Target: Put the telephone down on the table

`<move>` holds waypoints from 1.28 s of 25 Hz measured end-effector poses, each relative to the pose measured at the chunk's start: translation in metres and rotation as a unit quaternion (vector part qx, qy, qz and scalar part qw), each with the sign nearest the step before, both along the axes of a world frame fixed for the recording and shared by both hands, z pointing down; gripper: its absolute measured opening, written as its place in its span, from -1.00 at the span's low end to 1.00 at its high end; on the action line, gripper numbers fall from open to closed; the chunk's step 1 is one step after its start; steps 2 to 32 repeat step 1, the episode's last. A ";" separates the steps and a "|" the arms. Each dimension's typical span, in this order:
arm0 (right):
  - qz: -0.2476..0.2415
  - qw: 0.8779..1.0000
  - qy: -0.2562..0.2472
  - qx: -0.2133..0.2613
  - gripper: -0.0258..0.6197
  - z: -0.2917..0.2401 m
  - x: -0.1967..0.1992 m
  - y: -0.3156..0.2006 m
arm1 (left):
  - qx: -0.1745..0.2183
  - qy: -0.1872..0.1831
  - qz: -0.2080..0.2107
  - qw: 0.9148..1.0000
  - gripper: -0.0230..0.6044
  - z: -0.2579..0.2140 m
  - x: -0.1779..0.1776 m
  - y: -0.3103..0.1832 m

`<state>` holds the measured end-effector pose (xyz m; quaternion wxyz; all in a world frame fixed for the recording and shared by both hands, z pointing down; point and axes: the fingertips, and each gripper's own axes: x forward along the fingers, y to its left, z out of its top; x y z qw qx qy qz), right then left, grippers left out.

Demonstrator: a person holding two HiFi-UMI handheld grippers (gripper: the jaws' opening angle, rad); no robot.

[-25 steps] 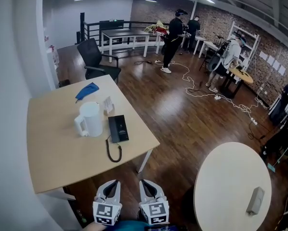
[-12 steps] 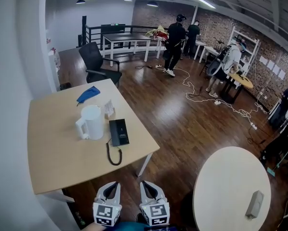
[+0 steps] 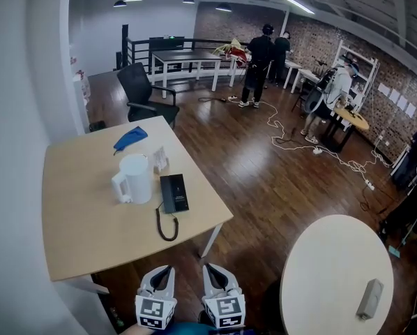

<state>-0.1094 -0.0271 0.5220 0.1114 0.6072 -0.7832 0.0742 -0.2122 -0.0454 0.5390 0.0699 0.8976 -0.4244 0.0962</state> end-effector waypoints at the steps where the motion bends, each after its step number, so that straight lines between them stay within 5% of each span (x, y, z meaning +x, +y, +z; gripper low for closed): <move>1: -0.001 1.000 0.000 -0.001 -0.95 0.000 0.000 0.000 | 0.000 0.000 0.000 1.000 -0.89 0.000 0.000 0.000; 32: -0.001 1.000 0.000 -0.001 -0.95 0.000 0.000 0.000 | 0.000 0.000 0.000 1.000 -0.89 0.000 0.000 0.000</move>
